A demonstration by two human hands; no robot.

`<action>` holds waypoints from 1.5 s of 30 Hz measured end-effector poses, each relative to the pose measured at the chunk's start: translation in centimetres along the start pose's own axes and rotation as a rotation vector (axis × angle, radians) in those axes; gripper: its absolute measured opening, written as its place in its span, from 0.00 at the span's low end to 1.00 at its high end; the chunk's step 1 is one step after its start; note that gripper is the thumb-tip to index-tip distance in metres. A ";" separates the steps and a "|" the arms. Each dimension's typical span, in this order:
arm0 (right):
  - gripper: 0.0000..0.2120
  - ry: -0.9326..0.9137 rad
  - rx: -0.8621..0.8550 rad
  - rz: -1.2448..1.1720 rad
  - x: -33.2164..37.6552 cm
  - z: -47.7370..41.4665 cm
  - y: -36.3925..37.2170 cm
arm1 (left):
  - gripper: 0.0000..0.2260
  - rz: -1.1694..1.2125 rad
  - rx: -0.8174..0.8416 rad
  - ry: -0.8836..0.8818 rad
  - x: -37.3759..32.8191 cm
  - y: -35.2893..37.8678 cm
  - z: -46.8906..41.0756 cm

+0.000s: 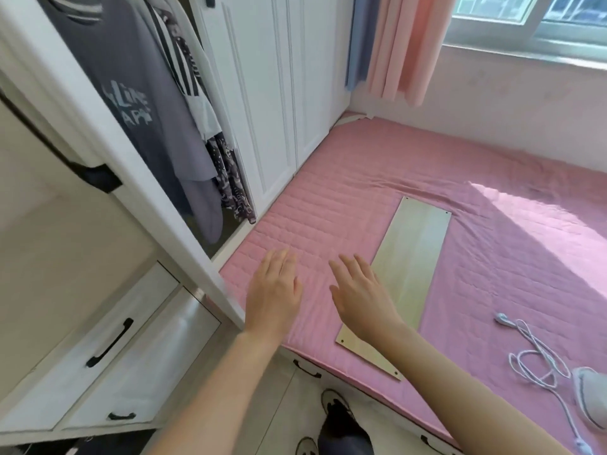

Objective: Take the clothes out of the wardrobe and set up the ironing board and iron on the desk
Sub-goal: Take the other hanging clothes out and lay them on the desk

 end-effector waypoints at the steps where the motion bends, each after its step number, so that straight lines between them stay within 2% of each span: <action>1: 0.24 -0.021 0.001 0.007 -0.4 -1.4 -0.3 | 0.20 0.006 -0.013 -0.017 0.1 -0.1 -1.2; 13: 0.21 -0.325 -0.026 0.039 -3.5 -18.9 -4.4 | 0.16 0.009 -0.277 -0.345 1.5 -3.6 -15.7; 25: 0.19 -0.628 -0.201 0.044 -0.7 -34.7 -11.4 | 0.14 0.007 -0.562 -0.558 5.6 -11.0 -26.4; 32: 0.20 -0.775 -0.286 -0.003 3.5 -44.0 -17.7 | 0.15 -0.099 -0.661 -0.557 8.9 -17.2 -33.3; 37: 0.18 -0.776 -0.281 -0.099 7.7 -49.6 -21.9 | 0.17 -0.217 -0.694 -0.486 10.8 -22.5 -37.5; 42: 0.16 -0.936 -0.392 -0.045 10.7 -52.9 -24.3 | 0.18 -0.351 -0.682 -0.447 13.0 -26.2 -40.7; 45: 0.16 -0.949 -0.414 -0.140 12.2 -55.0 -25.5 | 0.19 -0.436 -0.638 -0.435 14.2 -27.5 -42.2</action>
Point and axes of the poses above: each hand's wrist, its own z-axis away from the middle knuckle, its own y-axis out of the palm, x = y × z, the point moved 4 cm from there along -z, towards the middle knuckle, and after that the axes turned 9 degrees about -y, right-handed, at the moved point
